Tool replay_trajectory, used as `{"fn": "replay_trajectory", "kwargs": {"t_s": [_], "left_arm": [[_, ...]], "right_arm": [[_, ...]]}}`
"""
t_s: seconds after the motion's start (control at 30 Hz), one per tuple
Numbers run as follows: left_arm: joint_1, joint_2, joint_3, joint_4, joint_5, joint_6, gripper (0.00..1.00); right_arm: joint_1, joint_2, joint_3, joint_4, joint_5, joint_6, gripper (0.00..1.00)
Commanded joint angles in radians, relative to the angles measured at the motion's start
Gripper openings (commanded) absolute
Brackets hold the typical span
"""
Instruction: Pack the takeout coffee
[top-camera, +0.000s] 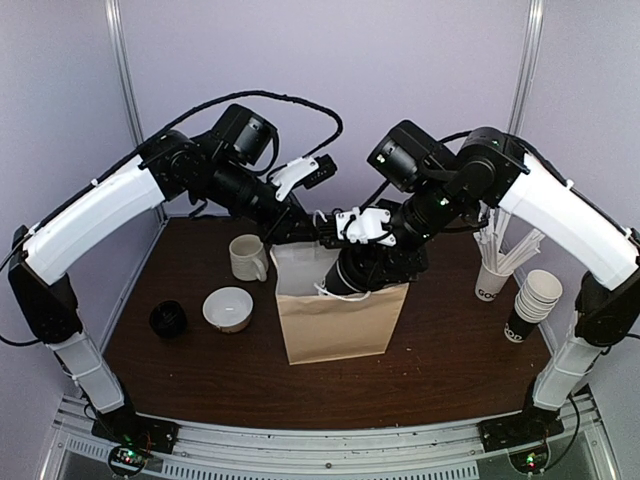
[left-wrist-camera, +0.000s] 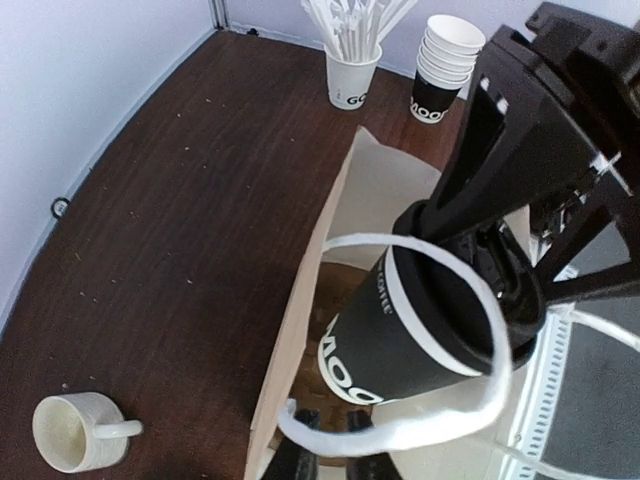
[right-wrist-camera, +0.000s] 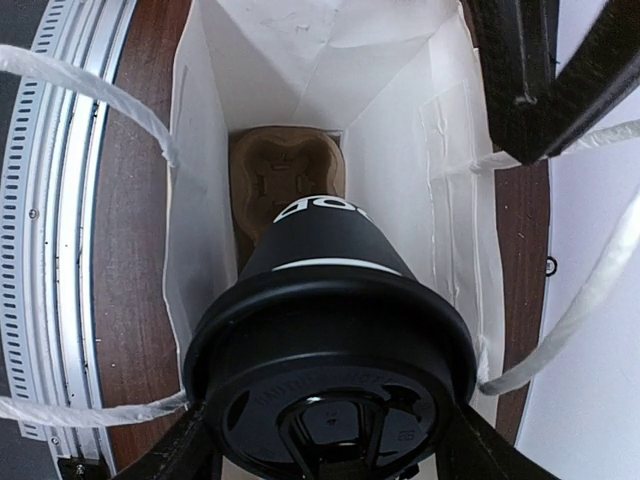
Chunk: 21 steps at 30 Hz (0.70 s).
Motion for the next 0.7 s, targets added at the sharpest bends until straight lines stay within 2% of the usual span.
{"fn": "replay_trajectory", "kwargs": {"t_s": [0.0, 0.1, 0.2, 0.4, 0.67], "left_arm": [[0.005, -0.074, -0.008, 0.023, -0.017, 0.033, 0.35], [0.005, -0.131, -0.034, 0.037, -0.045, 0.057, 0.53], [0.012, -0.179, -0.091, 0.093, -0.134, 0.06, 0.63], [0.072, -0.201, -0.168, 0.208, -0.237, 0.012, 0.65], [0.128, -0.138, -0.225, 0.289, -0.277, -0.071, 0.66]], "right_arm": [[0.011, -0.064, -0.021, 0.014, 0.026, -0.003, 0.68], [0.031, -0.092, -0.066, 0.003, 0.027, -0.002, 0.68], [0.066, -0.12, -0.123, 0.008, 0.046, -0.002, 0.69], [0.154, -0.132, -0.225, 0.007, 0.144, -0.012, 0.69], [0.236, -0.201, -0.372, 0.035, 0.213, -0.018, 0.7]]}}
